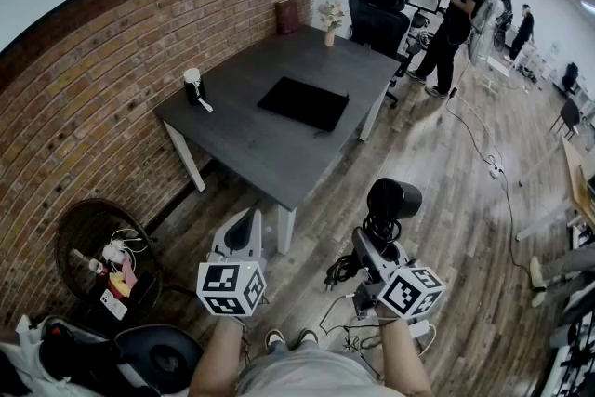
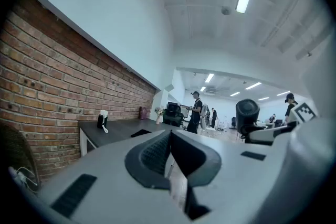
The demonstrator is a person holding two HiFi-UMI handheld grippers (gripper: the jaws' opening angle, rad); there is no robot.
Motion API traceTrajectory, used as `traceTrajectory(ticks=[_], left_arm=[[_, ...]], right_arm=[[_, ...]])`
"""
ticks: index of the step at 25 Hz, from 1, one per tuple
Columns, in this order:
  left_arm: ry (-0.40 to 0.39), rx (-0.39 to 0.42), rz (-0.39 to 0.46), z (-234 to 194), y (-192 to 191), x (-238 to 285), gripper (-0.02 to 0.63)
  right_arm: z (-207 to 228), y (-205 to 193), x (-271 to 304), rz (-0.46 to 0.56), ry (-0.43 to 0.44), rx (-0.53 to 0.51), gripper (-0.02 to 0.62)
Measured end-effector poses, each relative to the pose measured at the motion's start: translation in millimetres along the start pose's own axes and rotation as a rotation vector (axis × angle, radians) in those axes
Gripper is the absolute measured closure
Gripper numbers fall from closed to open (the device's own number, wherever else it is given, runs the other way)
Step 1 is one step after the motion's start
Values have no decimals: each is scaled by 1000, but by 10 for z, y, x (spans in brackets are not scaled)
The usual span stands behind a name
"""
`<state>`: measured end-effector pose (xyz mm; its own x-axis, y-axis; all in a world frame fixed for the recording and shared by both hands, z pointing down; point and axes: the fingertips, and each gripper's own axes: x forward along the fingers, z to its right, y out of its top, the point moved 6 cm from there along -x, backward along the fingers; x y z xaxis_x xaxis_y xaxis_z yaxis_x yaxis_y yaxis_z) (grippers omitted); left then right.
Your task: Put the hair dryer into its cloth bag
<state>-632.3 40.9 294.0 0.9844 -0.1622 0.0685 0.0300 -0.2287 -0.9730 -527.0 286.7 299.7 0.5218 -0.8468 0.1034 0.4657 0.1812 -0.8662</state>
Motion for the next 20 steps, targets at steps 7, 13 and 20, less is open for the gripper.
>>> traceTrajectory(ticks=[7,13,20], left_arm=[[-11,-4,-3,-16,-48,40,600],[-19,-5,-4,-122,-38,78,600],[-46,12,-10,-291,-22,177,600]], right_arm=[[6,1,30,6,17,-5,412],[-18,-21,102,9,30,6,410],[17,-92,144,26,-3,32,410]])
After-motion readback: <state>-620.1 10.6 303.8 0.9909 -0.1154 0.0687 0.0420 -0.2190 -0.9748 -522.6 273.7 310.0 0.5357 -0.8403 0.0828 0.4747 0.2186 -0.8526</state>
